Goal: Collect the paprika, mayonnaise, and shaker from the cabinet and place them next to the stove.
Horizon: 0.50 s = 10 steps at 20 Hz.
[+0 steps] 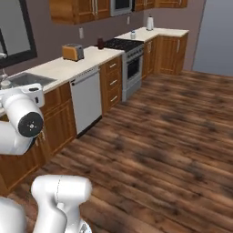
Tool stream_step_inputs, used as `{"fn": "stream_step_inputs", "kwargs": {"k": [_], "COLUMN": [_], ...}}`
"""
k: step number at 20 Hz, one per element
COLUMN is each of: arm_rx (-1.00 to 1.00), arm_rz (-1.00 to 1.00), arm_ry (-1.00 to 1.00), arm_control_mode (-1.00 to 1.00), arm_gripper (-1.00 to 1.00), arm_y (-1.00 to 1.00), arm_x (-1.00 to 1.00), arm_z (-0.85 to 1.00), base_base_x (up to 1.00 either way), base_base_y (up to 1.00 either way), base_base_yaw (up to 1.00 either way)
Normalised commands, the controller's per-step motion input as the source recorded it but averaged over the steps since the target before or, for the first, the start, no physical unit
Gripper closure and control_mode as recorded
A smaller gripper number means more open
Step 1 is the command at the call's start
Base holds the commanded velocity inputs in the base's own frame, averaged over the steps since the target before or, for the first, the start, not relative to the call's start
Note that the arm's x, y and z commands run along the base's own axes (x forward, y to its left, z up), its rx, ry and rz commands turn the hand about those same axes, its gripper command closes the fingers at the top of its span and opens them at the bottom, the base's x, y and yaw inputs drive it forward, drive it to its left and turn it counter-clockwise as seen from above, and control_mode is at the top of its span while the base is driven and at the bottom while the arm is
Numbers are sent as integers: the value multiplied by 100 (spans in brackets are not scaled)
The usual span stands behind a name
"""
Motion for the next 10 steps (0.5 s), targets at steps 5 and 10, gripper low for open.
{"fn": "stream_step_inputs", "kwargs": {"k": [5,10], "arm_rx": [0,0], "arm_rz": [0,0], "arm_ry": [0,0], "arm_control_mode": [100,100], "arm_gripper": [100,100], "arm_y": [0,0], "arm_x": [0,0], "arm_z": [0,0], "base_base_x": [100,100], "base_base_y": [-1,0], "base_base_yaw": [-33,-31]}}
